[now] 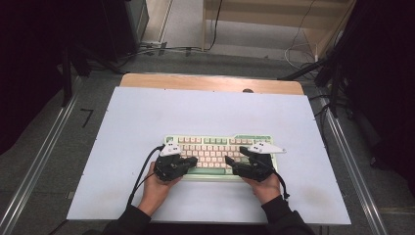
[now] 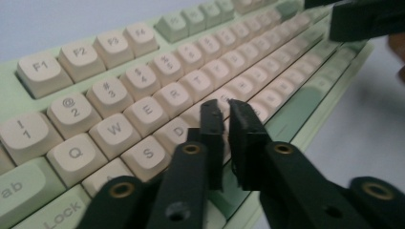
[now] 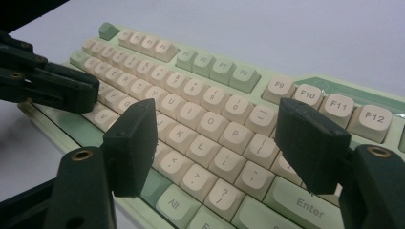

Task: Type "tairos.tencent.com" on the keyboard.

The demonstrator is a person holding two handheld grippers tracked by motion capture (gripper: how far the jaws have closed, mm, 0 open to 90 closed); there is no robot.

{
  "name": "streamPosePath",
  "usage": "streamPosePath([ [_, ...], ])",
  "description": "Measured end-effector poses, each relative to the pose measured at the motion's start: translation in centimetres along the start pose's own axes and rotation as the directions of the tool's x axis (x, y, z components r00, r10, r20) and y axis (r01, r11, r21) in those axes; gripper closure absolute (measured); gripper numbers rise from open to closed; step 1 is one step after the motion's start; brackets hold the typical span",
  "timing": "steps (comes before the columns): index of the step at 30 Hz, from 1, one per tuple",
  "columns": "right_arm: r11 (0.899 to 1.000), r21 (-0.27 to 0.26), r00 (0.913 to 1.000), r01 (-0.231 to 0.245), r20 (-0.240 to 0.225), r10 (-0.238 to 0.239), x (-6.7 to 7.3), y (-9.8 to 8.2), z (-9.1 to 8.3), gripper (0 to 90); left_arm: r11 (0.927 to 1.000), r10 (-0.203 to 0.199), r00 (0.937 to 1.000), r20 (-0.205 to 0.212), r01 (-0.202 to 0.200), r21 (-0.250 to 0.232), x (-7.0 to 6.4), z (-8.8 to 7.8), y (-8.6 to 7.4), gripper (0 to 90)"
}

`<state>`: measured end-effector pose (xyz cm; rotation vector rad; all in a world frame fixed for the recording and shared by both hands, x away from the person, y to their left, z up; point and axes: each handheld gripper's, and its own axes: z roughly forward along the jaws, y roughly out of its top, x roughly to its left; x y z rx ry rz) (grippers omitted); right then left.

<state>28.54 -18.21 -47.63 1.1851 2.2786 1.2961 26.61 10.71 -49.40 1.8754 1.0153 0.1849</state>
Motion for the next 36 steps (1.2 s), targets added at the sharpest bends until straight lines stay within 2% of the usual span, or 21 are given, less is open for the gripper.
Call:
streamPosePath([
  [2, 1.000, -0.008, 1.0000, 0.000, -0.002, 0.000, -0.1, 0.0, -0.1, 29.4, 0.9987, -0.002, 0.9998, 0.017, 0.003, -0.051, 0.0, -0.9, 0.2, 66.4],
  [4, 1.000, -0.013, 1.0000, -0.005, 0.002, 0.005, -0.2, 0.1, -0.3, 29.4, 0.9946, -0.010, 0.9998, 0.016, 0.012, -0.103, 0.3, -1.9, 0.3, 55.3],
  [5, 1.000, -0.014, 1.0000, -0.010, 0.002, 0.010, -0.3, 0.1, -0.3, 29.4, 0.9916, -0.018, 0.9997, 0.013, 0.020, -0.128, 0.5, -2.4, 0.2, 51.9],
  [7, 1.000, -0.017, 0.9999, -0.011, 0.004, 0.012, -0.4, 0.1, -0.4, 29.4, 0.9847, -0.040, 0.9991, -0.017, 0.036, -0.171, 1.2, -3.2, 0.2, 43.8],
  [12, 1.000, -0.018, 1.0000, -0.008, 0.003, 0.009, -0.3, 0.2, -0.3, 29.4, 0.9736, -0.104, 0.9924, -0.066, 0.088, -0.211, 2.9, -4.2, 0.0, 38.7],
  [16, 1.000, -0.014, 0.9999, -0.010, 0.003, 0.010, -0.3, 0.2, -0.2, 29.7, 0.9742, -0.118, 0.9882, -0.097, 0.097, -0.204, 3.4, -4.1, -0.3, 38.2],
  [21, 1.000, -0.023, 0.9999, -0.012, 0.009, 0.012, -0.4, 0.4, -0.1, 31.8, 0.9754, -0.114, 0.9874, -0.110, 0.090, -0.201, 3.4, -4.0, -0.3, 38.2],
  [28, 0.999, -0.043, 0.9997, -0.012, 0.019, 0.013, -0.4, 0.7, 0.1, 48.3, 0.9763, -0.111, 0.9871, -0.115, 0.087, -0.198, 3.3, -3.9, -0.4, 38.2],
  [31, 0.998, -0.052, 0.9996, -0.025, 0.012, 0.025, -0.4, 0.9, 0.4, 61.0, 0.9772, -0.108, 0.9873, -0.116, 0.084, -0.195, 3.3, -3.8, -0.4, 38.2],
  [36, 0.999, -0.041, 0.9998, -0.017, 0.001, 0.017, -0.2, 1.3, 0.9, 83.5, 0.9780, -0.106, 0.9878, -0.114, 0.083, -0.191, 3.3, -3.7, -0.4, 38.2],
])
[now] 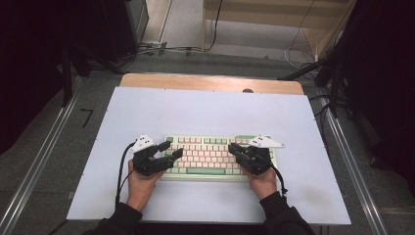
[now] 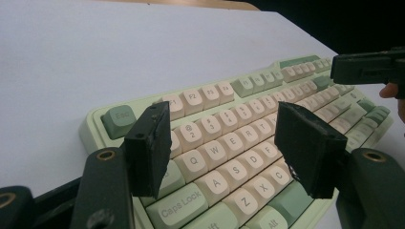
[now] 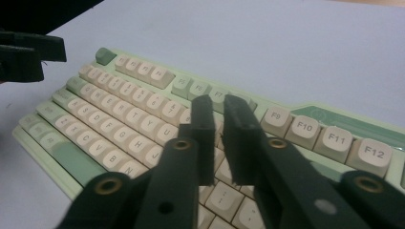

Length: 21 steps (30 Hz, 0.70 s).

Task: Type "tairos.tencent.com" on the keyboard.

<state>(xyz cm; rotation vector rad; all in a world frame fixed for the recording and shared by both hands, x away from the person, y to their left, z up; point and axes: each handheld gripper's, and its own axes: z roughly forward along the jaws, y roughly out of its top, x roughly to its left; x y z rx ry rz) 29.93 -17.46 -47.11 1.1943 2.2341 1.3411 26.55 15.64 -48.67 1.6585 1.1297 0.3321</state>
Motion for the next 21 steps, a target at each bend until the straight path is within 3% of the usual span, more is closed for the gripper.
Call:
streamPosePath([
  [2, 1.000, 0.005, 1.0000, -0.005, 0.001, 0.005, 0.0, 0.1, 0.2, 87.3, 1.0000, -0.002, 1.0000, 0.000, 0.002, 0.001, 0.0, 0.1, 0.0, 38.3],
  [21, 0.993, 0.120, 0.9999, 0.013, 0.003, -0.013, 0.4, -0.2, 2.4, 87.3, 0.9999, 0.001, 1.0000, 0.005, -0.001, 0.015, -0.1, 0.2, -0.1, 38.5],
])
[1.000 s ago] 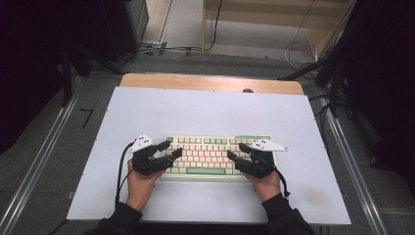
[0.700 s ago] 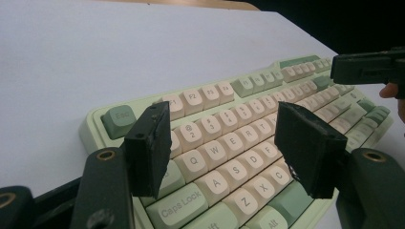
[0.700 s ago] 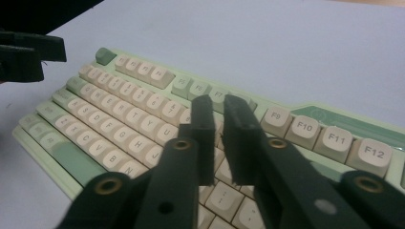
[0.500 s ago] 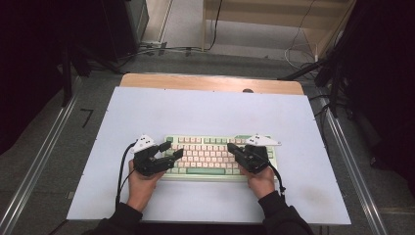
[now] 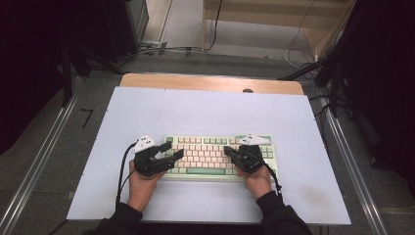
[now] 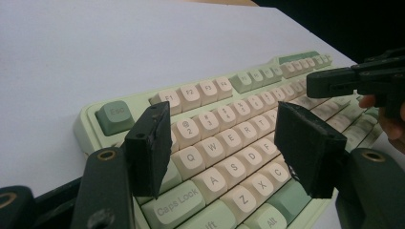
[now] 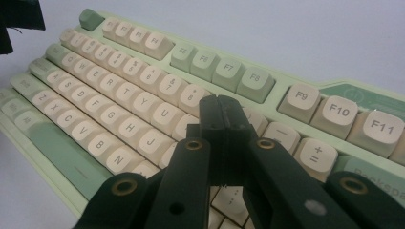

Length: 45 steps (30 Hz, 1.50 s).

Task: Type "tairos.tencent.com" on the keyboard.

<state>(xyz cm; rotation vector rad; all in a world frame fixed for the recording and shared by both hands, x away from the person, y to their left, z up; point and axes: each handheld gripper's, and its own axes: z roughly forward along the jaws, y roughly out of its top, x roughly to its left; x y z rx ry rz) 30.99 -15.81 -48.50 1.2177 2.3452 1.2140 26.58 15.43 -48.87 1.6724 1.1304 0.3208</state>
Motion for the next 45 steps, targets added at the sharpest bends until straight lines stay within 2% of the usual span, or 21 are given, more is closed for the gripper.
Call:
streamPosePath([
  [7, 0.998, 0.060, 1.0000, -0.005, -0.005, 0.005, 0.1, 0.0, 0.7, 87.3, 1.0000, -0.006, 1.0000, -0.001, 0.006, 0.002, 0.0, 0.1, 0.0, 38.5],
  [10, 1.000, 0.028, 0.9998, -0.013, -0.013, 0.013, 0.2, 0.2, 0.1, 87.1, 1.0000, -0.004, 1.0000, -0.001, 0.004, -0.002, 0.0, 0.0, 0.0, 38.5],
  [13, 1.000, -0.010, 0.9994, -0.014, -0.031, 0.013, 0.2, 0.4, -0.7, 83.1, 1.0000, -0.006, 1.0000, -0.001, 0.006, 0.002, 0.1, 0.0, 0.0, 38.5],
  [16, 0.999, -0.031, 0.9990, -0.019, -0.042, 0.017, 0.2, 0.5, -1.3, 71.5, 1.0000, -0.005, 1.0000, 0.001, 0.005, 0.000, 0.0, 0.0, 0.0, 38.5],
  [19, 0.999, -0.034, 0.9986, -0.014, -0.052, 0.012, 0.2, 0.5, -1.5, 46.7, 1.0000, -0.009, 1.0000, 0.003, 0.009, 0.003, 0.0, 0.1, -0.1, 38.5],
  [22, 1.000, -0.030, 0.9985, -0.004, -0.055, 0.002, 0.1, 0.5, -1.6, 33.6, 1.0000, -0.006, 1.0000, 0.004, 0.006, 0.004, 0.0, 0.0, -0.1, 38.5],
  [25, 0.999, -0.036, 0.9979, -0.010, -0.064, 0.008, 0.1, 0.4, -1.8, 28.5, 1.0000, -0.008, 1.0000, 0.003, 0.008, 0.003, 0.0, 0.0, -0.1, 38.5],
  [35, 0.999, -0.045, 0.9969, 0.008, -0.078, -0.011, 0.5, 0.1, -2.4, 28.8, 0.9999, -0.008, 1.0000, 0.005, 0.008, 0.007, 0.0, 0.1, -0.1, 38.5],
  [39, 0.999, -0.043, 0.9969, 0.013, -0.077, -0.016, 0.8, 0.0, -2.5, 32.7, 1.0000, -0.009, 0.9999, 0.006, 0.009, 0.003, 0.0, 0.0, -0.1, 38.5],
  [41, 0.999, -0.046, 0.9971, 0.012, -0.074, -0.015, 1.0, -0.2, -2.4, 42.2, 0.9999, -0.009, 0.9999, 0.006, 0.009, 0.005, 0.0, 0.0, -0.1, 38.5],
  [45, 0.999, -0.043, 0.9957, 0.025, -0.088, -0.029, 1.4, -0.6, -2.3, 74.3, 1.0000, -0.006, 1.0000, 0.006, 0.006, 0.005, -0.1, 0.0, -0.2, 38.5],
])
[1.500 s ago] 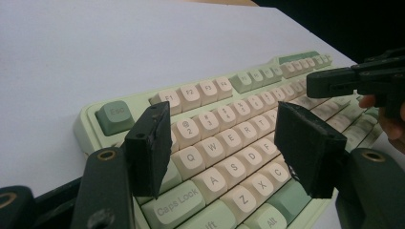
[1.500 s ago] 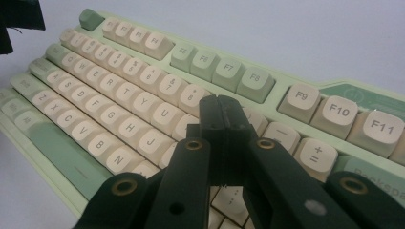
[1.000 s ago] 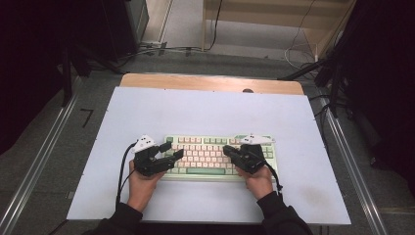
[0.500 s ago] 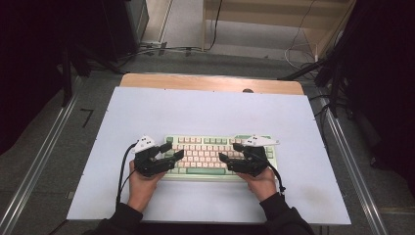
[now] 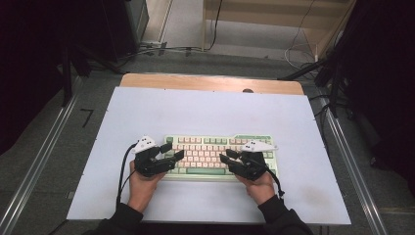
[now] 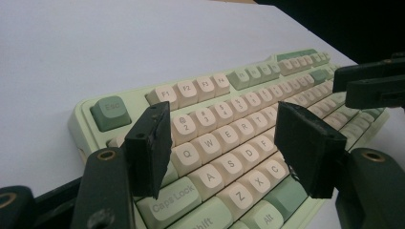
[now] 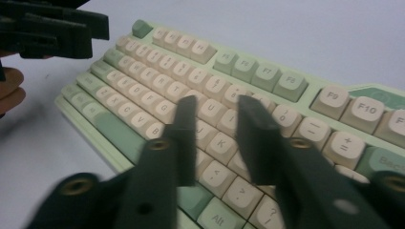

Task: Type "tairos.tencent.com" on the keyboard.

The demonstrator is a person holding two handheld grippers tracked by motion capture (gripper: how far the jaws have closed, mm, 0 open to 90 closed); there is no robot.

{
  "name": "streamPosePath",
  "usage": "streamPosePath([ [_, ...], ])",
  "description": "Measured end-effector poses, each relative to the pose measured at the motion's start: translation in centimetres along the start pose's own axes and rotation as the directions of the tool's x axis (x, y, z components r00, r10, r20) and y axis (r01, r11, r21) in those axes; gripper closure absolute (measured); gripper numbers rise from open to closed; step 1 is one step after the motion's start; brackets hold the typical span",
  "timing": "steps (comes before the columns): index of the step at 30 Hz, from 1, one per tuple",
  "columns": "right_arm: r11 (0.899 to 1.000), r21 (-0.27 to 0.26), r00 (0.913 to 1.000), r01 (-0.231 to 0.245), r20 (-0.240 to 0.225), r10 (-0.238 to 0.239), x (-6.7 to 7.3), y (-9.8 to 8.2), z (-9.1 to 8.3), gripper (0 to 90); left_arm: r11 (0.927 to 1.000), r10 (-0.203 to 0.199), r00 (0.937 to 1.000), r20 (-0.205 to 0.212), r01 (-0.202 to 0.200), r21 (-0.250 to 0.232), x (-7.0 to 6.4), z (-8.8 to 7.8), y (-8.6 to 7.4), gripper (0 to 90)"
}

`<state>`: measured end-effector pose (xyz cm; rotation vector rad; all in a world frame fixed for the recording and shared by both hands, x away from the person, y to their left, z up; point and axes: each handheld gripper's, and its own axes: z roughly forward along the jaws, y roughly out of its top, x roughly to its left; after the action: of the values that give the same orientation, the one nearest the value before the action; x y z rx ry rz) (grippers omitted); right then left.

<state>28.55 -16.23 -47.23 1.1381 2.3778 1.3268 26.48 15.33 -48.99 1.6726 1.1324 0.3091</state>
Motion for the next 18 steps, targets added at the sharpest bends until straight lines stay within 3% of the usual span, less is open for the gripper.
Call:
streamPosePath([
  [3, 1.000, 0.017, 0.9999, 0.010, -0.008, -0.010, 0.2, -0.2, 0.3, 87.4, 1.0000, -0.001, 1.0000, 0.001, 0.001, 0.001, 0.0, 0.0, 0.0, 38.5],
  [7, 0.998, 0.040, 0.9990, 0.041, -0.018, -0.040, 0.7, -0.3, 0.9, 87.5, 1.0000, -0.001, 1.0000, 0.001, 0.001, 0.000, 0.0, 0.0, 0.0, 38.5],
  [18, 0.997, 0.069, 0.9988, 0.046, -0.019, -0.045, 1.0, -0.7, 1.7, 87.4, 1.0000, -0.002, 1.0000, 0.001, 0.002, 0.003, 0.0, 0.1, 0.0, 38.5],
])
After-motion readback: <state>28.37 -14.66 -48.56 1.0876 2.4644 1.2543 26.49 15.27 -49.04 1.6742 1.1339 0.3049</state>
